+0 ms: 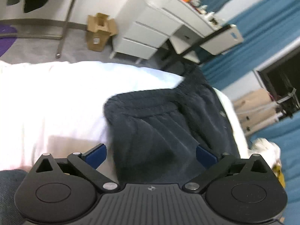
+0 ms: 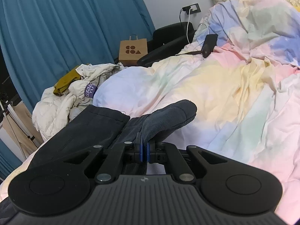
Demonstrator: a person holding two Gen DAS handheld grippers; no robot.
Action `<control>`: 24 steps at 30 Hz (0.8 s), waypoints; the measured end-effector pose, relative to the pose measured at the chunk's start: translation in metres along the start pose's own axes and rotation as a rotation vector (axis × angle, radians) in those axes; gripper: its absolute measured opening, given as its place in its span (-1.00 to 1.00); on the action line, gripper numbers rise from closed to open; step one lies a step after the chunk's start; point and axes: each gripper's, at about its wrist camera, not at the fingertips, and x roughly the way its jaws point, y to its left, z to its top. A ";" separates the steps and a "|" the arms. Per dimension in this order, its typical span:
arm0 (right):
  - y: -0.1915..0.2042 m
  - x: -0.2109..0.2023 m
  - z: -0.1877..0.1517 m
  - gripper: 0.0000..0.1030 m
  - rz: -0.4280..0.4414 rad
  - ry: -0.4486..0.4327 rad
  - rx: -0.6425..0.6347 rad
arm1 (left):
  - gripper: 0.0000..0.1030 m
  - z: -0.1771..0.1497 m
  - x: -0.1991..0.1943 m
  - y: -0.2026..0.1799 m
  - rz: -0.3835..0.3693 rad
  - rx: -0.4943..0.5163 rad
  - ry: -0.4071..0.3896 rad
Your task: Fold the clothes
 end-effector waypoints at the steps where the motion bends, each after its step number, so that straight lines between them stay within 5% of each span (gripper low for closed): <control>1: -0.001 0.001 0.000 -0.92 -0.002 0.002 0.007 | 0.99 0.001 0.007 0.001 0.019 0.004 0.016; 6: -0.003 0.006 0.000 -0.91 -0.010 0.008 0.033 | 0.86 -0.006 0.052 0.005 0.041 0.012 0.199; 14: -0.004 0.014 -0.001 -0.91 -0.021 0.019 0.035 | 0.50 -0.005 0.051 -0.003 -0.001 0.073 0.154; 19: -0.005 0.011 0.000 -0.92 -0.005 0.010 0.040 | -0.41 -0.014 0.042 -0.002 -0.096 0.061 0.130; 24: -0.008 0.007 0.002 -0.92 0.009 0.008 0.057 | -0.72 -0.018 0.034 -0.001 -0.160 0.056 0.113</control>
